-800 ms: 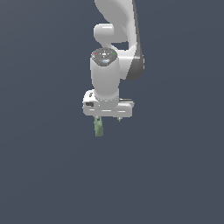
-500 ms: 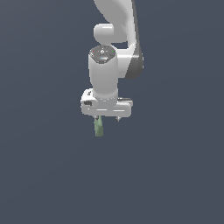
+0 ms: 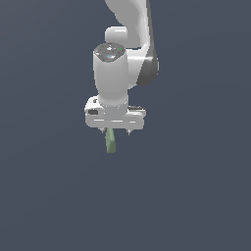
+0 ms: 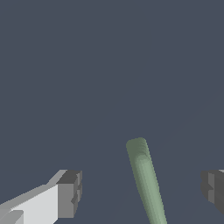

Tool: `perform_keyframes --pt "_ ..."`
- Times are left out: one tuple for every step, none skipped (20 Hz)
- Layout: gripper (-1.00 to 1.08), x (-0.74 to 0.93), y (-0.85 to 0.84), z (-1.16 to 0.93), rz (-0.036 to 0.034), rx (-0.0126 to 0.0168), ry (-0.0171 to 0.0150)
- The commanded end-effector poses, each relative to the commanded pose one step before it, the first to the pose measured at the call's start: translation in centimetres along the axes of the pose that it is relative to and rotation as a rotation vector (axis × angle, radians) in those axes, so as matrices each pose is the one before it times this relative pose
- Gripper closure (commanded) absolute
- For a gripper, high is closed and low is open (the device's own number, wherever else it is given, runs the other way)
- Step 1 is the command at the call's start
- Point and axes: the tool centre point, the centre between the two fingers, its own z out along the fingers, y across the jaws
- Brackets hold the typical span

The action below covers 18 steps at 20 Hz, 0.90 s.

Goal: Pick up the object and move it to a goal position.

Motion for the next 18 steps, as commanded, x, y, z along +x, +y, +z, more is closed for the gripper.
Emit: perform_keyframes --pt "-0.92 -0.170 0.136 0.190 -0.00682 -0.00006 -0.00231" --pt "-0.92 -0.101 0.110 0.095 -0.00481 -0.00010 -0.00086" --pt "-0.92 -0.124 0.125 0.117 -0.00584 -0.00010 -0.00109" --pt "-0.92 -0.153 0.144 0.146 -0.00677 -0.00003 -0.00145" --pt "-0.92 -0.183 0.154 0.177 -0.00781 0.00004 -0.00183" --pt "-0.92 -0.211 0.169 0.203 -0.00877 0.00011 -0.00214" --pt "-0.92 -0.236 0.183 0.224 -0.00975 0.00015 -0.00236" --pt "-0.92 -0.261 0.199 0.241 -0.01071 0.00017 -0.00251" --pt "-0.92 -0.288 0.215 0.259 -0.01165 0.00022 -0.00268" --pt "-0.92 -0.317 0.225 0.281 -0.01266 0.00030 -0.00292" --pt "-0.92 -0.349 0.235 0.303 -0.01363 0.00040 -0.00316" --pt "-0.92 -0.381 0.242 0.323 -0.01464 0.00051 -0.00338" --pt "-0.92 -0.413 0.249 0.342 -0.01560 0.00063 -0.00358" --pt "-0.92 -0.414 0.233 0.336 -0.01540 0.00071 -0.00351" --pt "-0.92 -0.394 0.209 0.313 -0.01439 0.00074 -0.00326" --pt "-0.92 -0.371 0.185 0.290 -0.01342 0.00076 -0.00302" --pt "-0.92 -0.348 0.164 0.267 -0.01242 0.00076 -0.00278" --pt "-0.92 -0.324 0.144 0.245 -0.01144 0.00075 -0.00255"
